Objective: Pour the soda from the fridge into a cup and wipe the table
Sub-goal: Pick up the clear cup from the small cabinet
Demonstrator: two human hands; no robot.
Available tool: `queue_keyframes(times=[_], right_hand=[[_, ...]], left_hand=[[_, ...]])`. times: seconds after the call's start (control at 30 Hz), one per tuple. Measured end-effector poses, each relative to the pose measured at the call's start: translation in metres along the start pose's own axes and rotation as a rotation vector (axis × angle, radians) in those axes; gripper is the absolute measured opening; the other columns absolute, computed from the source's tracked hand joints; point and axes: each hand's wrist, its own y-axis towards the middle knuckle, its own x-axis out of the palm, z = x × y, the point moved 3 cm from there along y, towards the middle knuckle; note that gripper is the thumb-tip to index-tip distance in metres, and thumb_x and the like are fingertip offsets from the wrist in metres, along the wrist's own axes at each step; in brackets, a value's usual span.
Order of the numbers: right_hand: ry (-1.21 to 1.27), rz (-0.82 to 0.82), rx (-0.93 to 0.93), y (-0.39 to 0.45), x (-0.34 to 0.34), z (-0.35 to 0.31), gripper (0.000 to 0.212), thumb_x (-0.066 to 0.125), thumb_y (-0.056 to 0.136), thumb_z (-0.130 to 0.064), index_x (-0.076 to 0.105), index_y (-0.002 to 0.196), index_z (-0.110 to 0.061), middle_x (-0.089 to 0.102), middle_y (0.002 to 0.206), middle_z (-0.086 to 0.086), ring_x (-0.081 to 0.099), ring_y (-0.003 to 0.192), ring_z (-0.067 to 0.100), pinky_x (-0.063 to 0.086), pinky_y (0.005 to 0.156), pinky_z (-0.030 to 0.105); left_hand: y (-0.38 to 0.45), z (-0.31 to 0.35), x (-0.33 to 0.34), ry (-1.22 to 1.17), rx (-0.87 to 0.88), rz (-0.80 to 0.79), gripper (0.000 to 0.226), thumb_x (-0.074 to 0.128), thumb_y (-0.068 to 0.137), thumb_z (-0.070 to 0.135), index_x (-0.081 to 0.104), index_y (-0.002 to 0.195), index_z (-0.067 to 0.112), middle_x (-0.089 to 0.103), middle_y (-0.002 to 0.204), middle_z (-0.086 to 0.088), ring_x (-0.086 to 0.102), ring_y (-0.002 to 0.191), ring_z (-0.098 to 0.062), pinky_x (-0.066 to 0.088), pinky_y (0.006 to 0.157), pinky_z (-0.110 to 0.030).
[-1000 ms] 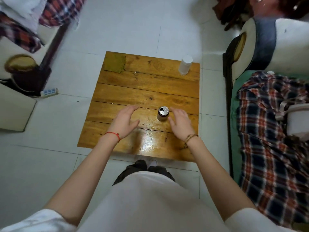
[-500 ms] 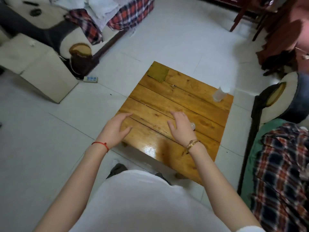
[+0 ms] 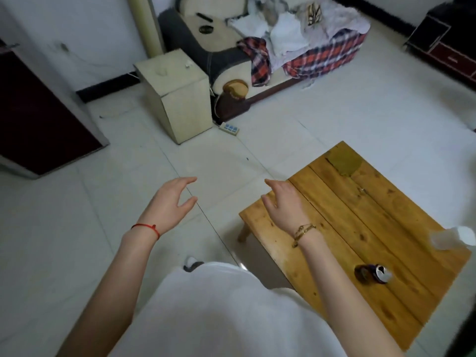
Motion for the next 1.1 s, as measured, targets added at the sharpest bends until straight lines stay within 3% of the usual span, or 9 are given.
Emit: queue_keyframes(times=[0.37, 0.6, 0.93, 1.1], right_hand=[[0.016, -0.043, -0.149, 0.132, 0.064, -0.155, 0.047, 0.047, 0.099, -0.032, 0.044, 0.142, -0.015, 0.048, 0.143, 0.005, 0.035, 0.138, 0.024, 0.027, 0.115, 0.038], [-0.023, -0.116, -0.207, 0.197, 0.09, -0.206, 0.047, 0.046, 0.099, -0.033, 0.043, 0.142, -0.016, 0.048, 0.143, 0.004, 0.035, 0.138, 0.025, 0.03, 0.113, 0.04], [-0.021, -0.122, -0.268, 0.352, 0.109, -0.267, 0.046, 0.05, 0.097, -0.029, 0.047, 0.14, -0.012, 0.052, 0.138, 0.009, 0.039, 0.133, 0.03, 0.034, 0.11, 0.044], [-0.009, -0.125, -0.305, 0.446, 0.101, -0.305, 0.045, 0.051, 0.097, -0.029, 0.047, 0.139, -0.012, 0.052, 0.138, 0.008, 0.041, 0.133, 0.028, 0.034, 0.11, 0.045]], left_hand=[[0.029, -0.143, -0.119, 0.025, -0.108, 0.123, 0.045, 0.062, 0.092, 0.024, 0.052, 0.136, 0.016, 0.056, 0.137, -0.002, 0.048, 0.13, -0.021, 0.036, 0.112, -0.043], [0.063, -0.196, -0.151, -0.008, -0.194, 0.16, 0.046, 0.058, 0.094, 0.025, 0.05, 0.139, 0.017, 0.053, 0.14, 0.001, 0.045, 0.132, -0.017, 0.033, 0.114, -0.035], [0.176, -0.268, -0.209, -0.014, -0.262, 0.21, 0.046, 0.058, 0.095, 0.024, 0.049, 0.139, 0.017, 0.053, 0.139, 0.001, 0.045, 0.133, -0.017, 0.034, 0.114, -0.038], [0.25, -0.296, -0.254, -0.029, -0.282, 0.252, 0.046, 0.059, 0.094, 0.022, 0.049, 0.139, 0.018, 0.052, 0.14, 0.004, 0.043, 0.134, -0.014, 0.029, 0.113, -0.026]])
